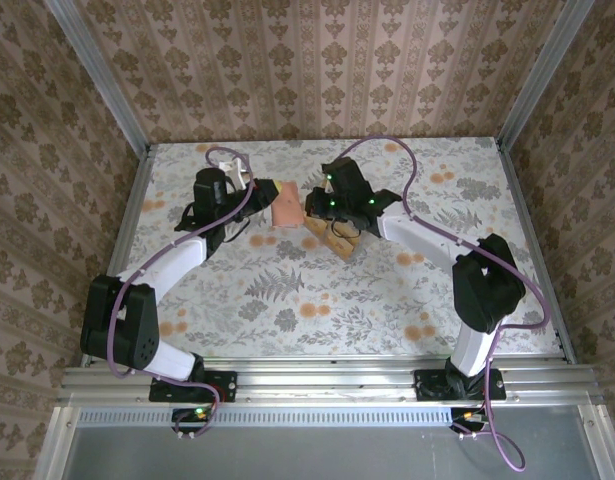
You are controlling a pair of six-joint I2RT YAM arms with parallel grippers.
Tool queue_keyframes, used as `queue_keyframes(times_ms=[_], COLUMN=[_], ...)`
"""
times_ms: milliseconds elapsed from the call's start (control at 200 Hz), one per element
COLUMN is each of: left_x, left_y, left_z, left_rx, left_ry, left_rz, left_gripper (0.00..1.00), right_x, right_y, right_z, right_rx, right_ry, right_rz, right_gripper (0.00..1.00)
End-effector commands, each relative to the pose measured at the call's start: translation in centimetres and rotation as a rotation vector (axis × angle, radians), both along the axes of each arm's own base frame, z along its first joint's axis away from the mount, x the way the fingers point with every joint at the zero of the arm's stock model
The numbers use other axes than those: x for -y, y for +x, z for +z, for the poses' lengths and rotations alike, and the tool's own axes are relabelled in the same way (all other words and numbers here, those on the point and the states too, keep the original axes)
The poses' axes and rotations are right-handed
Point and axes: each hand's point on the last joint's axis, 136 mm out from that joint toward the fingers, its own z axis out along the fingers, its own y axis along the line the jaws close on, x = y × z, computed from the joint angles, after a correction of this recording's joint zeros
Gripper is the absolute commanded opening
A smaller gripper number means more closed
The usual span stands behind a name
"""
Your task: Put the credit cards into the card holder
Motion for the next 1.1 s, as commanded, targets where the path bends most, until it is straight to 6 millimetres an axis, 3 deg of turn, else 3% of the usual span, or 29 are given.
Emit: queue_keyframes(times_ms=[0, 180, 385, 610, 755, 870, 1090], left_x=[-0.2, -1.1, -1.6, -1.7, -1.5, -1.7, -2.5], left_y=[-0.1, 0.2, 0.4, -0.1, -0.7, -1.1, -2.2], left_z=[1.1, -1.9, -5.3, -8.5, -11.0, -13.2, -16.1], left_rx=[0.056, 0.011, -0.042, -0.094, -0.135, -0.174, -0.235], left_ry=[0.012, 0.035, 0.032, 0.049, 0.054, 0.062, 0.073], left_rz=[-0.007, 0.008, 0.012, 0.007, -0.001, 0.003, 0.034], left_gripper=[0.0, 0.0, 0.25, 0.45, 0.47, 0.47, 0.47], right_x=[0.4, 0.5, -0.9, -3.8, -5.7, -6.8, -6.1], right_y=[0.1, -1.5, -3.5, -6.2, -7.5, -8.4, -9.5], right_z=[2.1, 4.5, 6.5, 6.3, 4.4, 1.5, -4.1], right_rx=[0.036, 0.058, 0.063, 0.031, -0.01, -0.053, -0.135], right_ry=[0.059, 0.118, 0.18, 0.213, 0.205, 0.184, 0.145], right_rz=[-0.003, 0.025, 0.082, 0.147, 0.172, 0.17, 0.133], right_gripper=[0.0, 0.0, 0.0, 0.0, 0.0, 0.0, 0.0])
